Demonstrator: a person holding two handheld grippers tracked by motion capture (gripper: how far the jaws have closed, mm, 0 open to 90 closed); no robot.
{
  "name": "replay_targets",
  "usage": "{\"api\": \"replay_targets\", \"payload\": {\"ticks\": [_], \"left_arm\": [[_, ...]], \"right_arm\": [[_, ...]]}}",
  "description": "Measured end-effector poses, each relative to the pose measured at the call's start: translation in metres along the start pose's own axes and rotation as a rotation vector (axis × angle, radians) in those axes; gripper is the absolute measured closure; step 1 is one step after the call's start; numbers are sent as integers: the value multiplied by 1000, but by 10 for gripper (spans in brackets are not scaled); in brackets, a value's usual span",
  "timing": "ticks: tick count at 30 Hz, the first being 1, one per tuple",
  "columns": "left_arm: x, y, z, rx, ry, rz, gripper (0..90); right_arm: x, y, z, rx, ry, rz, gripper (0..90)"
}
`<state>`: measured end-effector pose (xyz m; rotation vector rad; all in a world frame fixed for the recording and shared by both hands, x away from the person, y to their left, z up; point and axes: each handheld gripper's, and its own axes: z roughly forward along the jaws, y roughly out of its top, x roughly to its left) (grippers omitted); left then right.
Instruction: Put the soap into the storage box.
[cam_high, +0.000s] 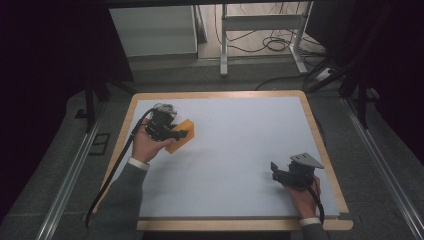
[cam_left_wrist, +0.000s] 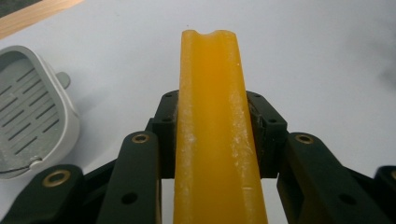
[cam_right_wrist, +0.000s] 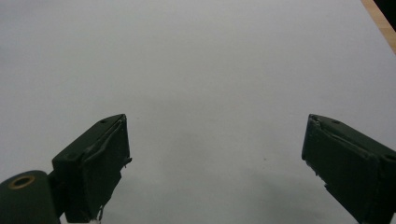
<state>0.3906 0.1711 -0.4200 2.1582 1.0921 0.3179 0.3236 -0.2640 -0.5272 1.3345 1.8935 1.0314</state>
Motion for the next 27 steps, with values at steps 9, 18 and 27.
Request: {"api": "replay_targets", "payload": {"ticks": [9,18,27], "left_arm": [[10,2,0,-29,43,-32,613],[24,4,5,-13,48,-62,613],[29,9,5,-12,53,-68,614]], "right_arm": [[0,0,0,1,-4,0,79],[0,0,0,0,-4,0,79],[0,0,0,0,-5,1,79]]}}
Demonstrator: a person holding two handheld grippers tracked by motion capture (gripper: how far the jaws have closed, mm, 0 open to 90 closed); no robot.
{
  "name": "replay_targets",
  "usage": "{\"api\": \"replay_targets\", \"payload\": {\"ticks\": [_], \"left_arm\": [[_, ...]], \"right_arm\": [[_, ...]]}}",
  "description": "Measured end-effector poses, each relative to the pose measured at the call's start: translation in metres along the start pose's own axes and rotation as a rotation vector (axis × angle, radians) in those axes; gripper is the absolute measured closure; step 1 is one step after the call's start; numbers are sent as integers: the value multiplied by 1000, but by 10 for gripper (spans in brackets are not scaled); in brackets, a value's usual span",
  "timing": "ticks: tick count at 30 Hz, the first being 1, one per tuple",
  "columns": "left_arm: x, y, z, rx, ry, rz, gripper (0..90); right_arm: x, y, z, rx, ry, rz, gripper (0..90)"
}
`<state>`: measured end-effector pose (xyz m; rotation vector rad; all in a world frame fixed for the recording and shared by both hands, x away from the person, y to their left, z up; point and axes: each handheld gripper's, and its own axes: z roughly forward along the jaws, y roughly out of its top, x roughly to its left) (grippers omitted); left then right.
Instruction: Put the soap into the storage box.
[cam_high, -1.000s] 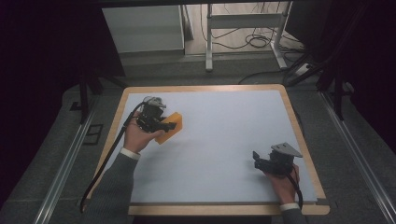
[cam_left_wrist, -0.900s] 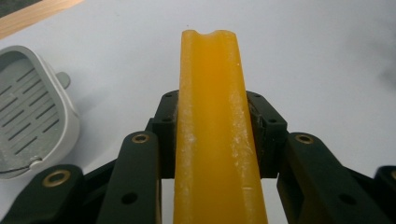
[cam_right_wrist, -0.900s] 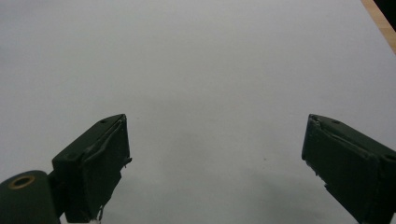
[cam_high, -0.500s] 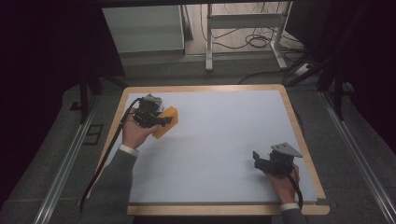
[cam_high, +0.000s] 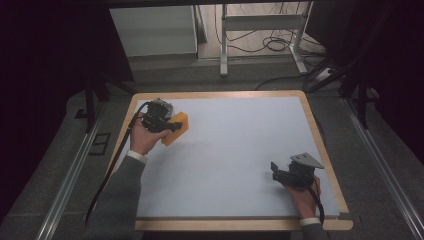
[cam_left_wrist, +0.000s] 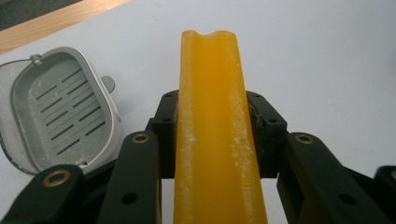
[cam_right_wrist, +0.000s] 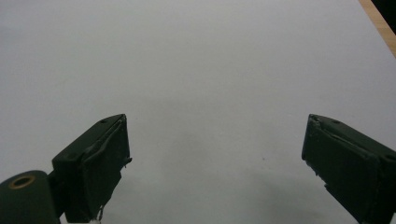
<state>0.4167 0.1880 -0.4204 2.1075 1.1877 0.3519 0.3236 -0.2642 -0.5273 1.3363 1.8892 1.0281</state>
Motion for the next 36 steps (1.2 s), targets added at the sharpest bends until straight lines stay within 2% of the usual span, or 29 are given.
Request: {"api": "replay_targets", "payload": {"ticks": [9,21,36], "left_arm": [[10,10,-4,-11,16,-14,614],[19,13,-5,-17,31,-37,614],[39,17,4,-16,55,-96,614]], "right_arm": [[0,0,0,-1,1,3,78],[0,0,0,-1,-1,3,79],[0,0,0,-3,-4,4,79]]}}
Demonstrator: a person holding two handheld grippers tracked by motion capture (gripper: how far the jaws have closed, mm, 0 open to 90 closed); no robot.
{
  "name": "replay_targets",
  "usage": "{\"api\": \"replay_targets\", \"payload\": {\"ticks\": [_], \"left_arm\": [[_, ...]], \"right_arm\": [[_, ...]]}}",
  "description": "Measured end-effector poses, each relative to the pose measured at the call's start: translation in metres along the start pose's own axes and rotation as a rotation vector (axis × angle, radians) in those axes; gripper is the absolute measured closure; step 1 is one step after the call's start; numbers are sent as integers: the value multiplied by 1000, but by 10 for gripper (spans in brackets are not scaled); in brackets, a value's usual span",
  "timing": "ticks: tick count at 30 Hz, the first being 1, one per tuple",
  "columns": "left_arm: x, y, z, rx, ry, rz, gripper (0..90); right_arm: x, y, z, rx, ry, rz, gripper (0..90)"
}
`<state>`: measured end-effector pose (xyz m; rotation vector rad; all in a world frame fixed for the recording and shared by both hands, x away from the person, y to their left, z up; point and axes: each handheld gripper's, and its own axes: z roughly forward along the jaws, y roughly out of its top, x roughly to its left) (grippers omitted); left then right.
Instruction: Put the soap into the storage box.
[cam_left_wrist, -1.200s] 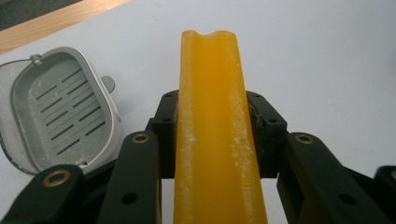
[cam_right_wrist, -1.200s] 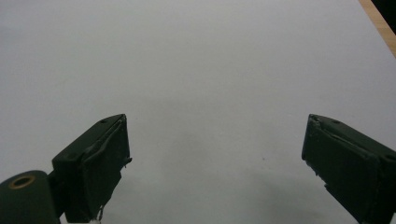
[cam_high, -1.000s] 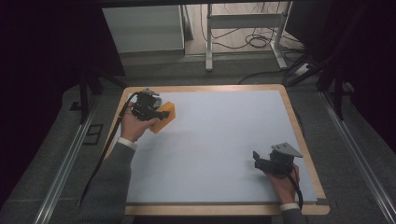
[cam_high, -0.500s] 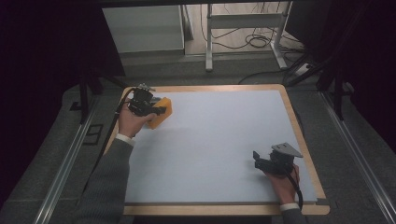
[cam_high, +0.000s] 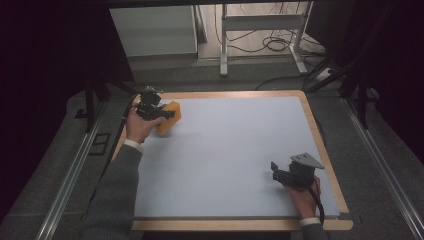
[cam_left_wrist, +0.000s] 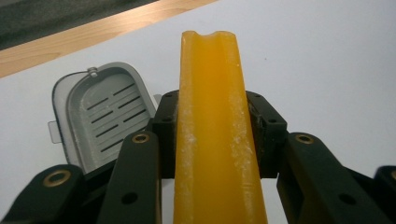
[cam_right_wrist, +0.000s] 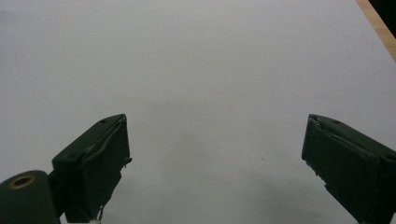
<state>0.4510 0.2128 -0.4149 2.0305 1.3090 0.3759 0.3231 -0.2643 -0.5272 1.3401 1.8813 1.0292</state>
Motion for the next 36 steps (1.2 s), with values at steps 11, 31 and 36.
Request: {"api": "replay_targets", "payload": {"ticks": [11,31,36], "left_arm": [[9,6,6,-11,18,-31,614],[37,14,24,-30,113,-132,614],[43,12,34,-29,110,-166,614]], "right_arm": [[0,0,0,-1,1,3,79],[0,0,-1,-6,0,0,79],[0,0,-1,-8,0,-1,79]]}}
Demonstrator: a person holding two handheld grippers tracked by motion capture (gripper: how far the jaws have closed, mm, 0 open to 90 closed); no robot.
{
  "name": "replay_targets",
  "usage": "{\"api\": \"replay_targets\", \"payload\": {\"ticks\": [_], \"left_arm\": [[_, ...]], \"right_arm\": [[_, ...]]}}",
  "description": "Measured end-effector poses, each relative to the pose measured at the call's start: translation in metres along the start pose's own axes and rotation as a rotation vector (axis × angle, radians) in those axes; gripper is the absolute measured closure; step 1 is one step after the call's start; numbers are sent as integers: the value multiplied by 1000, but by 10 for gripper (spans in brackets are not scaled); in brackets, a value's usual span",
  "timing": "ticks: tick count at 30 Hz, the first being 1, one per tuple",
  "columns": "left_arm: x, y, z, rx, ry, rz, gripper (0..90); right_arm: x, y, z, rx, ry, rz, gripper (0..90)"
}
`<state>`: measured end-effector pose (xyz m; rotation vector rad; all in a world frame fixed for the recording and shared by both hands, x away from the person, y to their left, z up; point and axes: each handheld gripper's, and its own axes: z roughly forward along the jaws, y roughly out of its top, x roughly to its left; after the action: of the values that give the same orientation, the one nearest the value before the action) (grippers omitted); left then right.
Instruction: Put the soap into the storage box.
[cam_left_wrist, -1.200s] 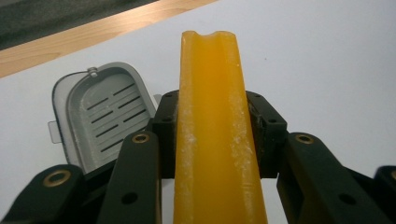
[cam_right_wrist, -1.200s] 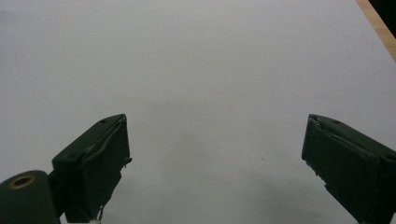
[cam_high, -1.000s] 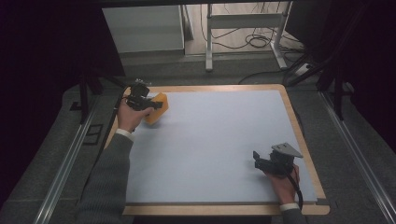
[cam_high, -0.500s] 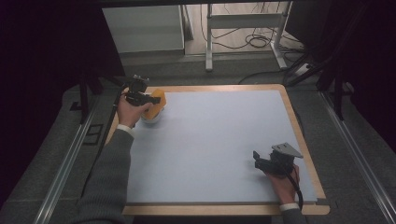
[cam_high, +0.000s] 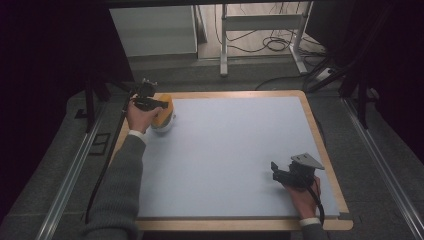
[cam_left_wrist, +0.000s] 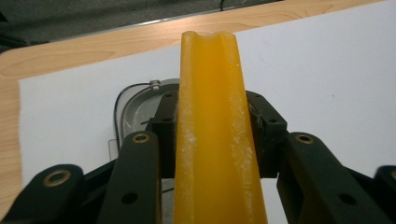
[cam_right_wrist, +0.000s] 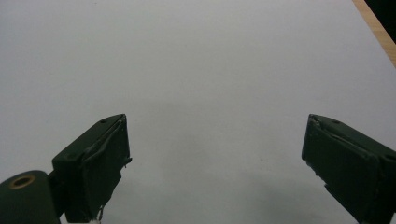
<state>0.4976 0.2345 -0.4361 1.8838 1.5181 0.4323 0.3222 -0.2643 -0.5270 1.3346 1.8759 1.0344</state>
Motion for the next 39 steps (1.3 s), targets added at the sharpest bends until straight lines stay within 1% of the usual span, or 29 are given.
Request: {"api": "replay_targets", "payload": {"ticks": [1,2,3,4,5,7,8,9,10,13,14,18,19,20,21,22,23,24,25,26,27,28,31,32,34,35,37,38,39], "left_arm": [[0,0,0,0,0,0,614],[2,0,4,-2,0,-13,614],[2,0,4,-2,0,-13,614],[4,0,7,-5,7,-16,614],[4,0,8,-25,19,-22,614],[5,0,9,-25,26,-23,614],[8,-1,12,-29,14,-45,614],[8,-1,12,-29,14,-45,614],[11,-2,15,-27,12,-59,614],[13,-3,18,-25,18,-66,614],[15,-5,20,-26,28,-71,613],[18,-9,25,-15,31,-78,613],[18,-10,26,-22,33,-82,613],[18,-11,28,-22,29,-90,613],[19,-12,29,-26,17,-100,612],[17,-12,29,-33,16,-97,609],[17,-12,29,-33,16,-97,596],[16,-11,27,-50,22,-79,565],[16,-11,27,-50,22,-79,533],[14,-8,25,-32,41,-40,494],[14,-8,25,-32,41,-40,454],[14,-7,22,-25,41,-19,428],[15,-7,17,-26,48,-13,352],[16,-7,15,-19,51,-4,332],[16,-7,12,-13,62,-8,277],[15,-7,11,-19,62,-15,258],[13,-7,9,-23,58,-12,245],[11,-7,6,-38,46,-13,238],[11,-6,4,-41,42,-14,230]], "right_arm": [[0,0,0,-1,-1,-1,79],[0,0,0,0,-2,-3,79],[0,0,0,0,-2,-3,79],[0,0,0,0,-3,-4,79],[0,0,0,0,-3,-5,79],[0,0,0,1,-3,-7,79],[1,0,0,3,-5,-7,79],[1,0,0,3,-5,-7,79],[1,0,1,5,-7,-6,79],[1,0,1,4,-8,-5,79],[1,0,1,5,-8,-5,79],[1,0,1,5,-8,-6,79],[1,0,1,5,-8,-5,79],[1,0,1,5,-8,-5,79],[1,0,1,5,-9,-5,79],[1,0,1,4,-9,-6,79],[1,0,1,4,-9,-6,79],[1,0,1,4,-9,-6,79],[1,0,1,4,-9,-6,79],[1,0,1,4,-7,-6,79],[1,0,1,4,-7,-6,79],[1,0,1,3,-8,-6,79],[1,0,1,3,-7,-6,79],[1,0,1,3,-7,-5,79],[1,0,1,3,-7,-6,79],[1,0,1,3,-7,-7,79],[1,0,1,4,-7,-6,79],[1,0,1,4,-8,-5,79],[1,0,1,3,-8,-5,79]]}}
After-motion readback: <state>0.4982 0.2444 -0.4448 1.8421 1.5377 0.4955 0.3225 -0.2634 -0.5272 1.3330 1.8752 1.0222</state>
